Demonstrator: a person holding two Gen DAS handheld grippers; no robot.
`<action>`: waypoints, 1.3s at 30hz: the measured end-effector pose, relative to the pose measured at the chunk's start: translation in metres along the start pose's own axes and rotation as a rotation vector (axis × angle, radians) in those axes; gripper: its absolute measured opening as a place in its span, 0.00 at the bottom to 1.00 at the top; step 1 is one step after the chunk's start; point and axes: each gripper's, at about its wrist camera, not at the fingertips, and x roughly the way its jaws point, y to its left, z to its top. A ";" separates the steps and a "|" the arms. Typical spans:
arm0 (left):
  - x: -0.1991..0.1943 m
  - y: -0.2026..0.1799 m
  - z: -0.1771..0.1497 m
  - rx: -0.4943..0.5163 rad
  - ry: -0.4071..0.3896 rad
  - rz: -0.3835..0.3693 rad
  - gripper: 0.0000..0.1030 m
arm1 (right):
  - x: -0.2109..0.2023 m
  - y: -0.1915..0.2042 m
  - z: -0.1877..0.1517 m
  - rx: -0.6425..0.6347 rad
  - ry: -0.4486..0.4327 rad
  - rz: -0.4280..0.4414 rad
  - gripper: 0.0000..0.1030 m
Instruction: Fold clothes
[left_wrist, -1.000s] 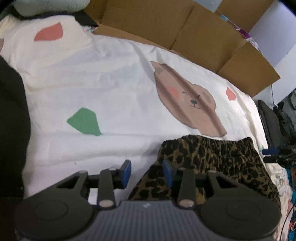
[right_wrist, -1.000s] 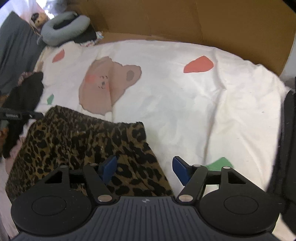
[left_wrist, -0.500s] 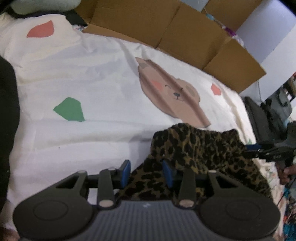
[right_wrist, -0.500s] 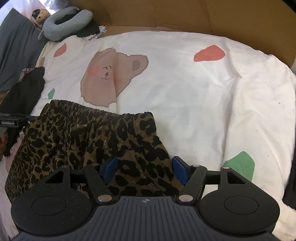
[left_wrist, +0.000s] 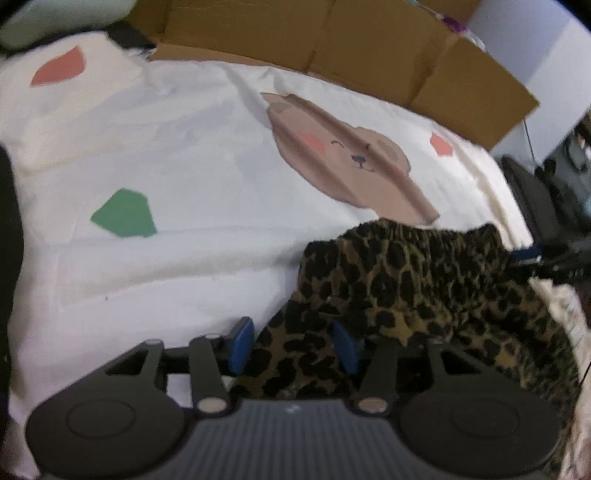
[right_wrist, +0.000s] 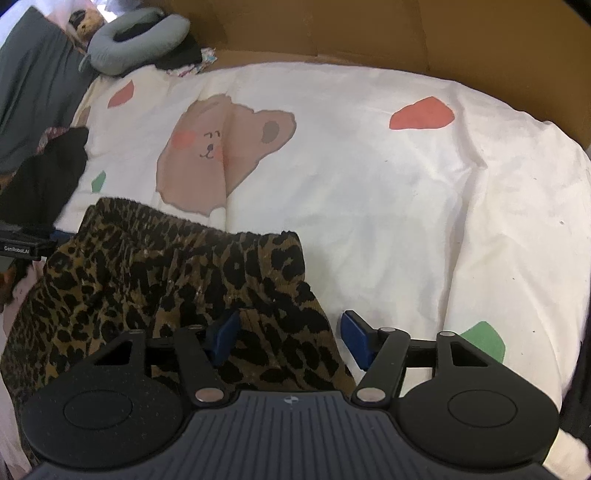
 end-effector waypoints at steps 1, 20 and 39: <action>0.001 -0.003 0.001 0.015 0.002 0.012 0.51 | 0.001 0.000 0.000 -0.008 0.002 -0.003 0.61; -0.031 -0.018 0.007 0.077 -0.111 0.111 0.04 | -0.004 0.008 0.009 -0.078 -0.019 -0.020 0.09; -0.039 0.017 0.018 -0.066 -0.162 0.063 0.48 | -0.008 -0.001 0.034 -0.041 -0.080 -0.050 0.45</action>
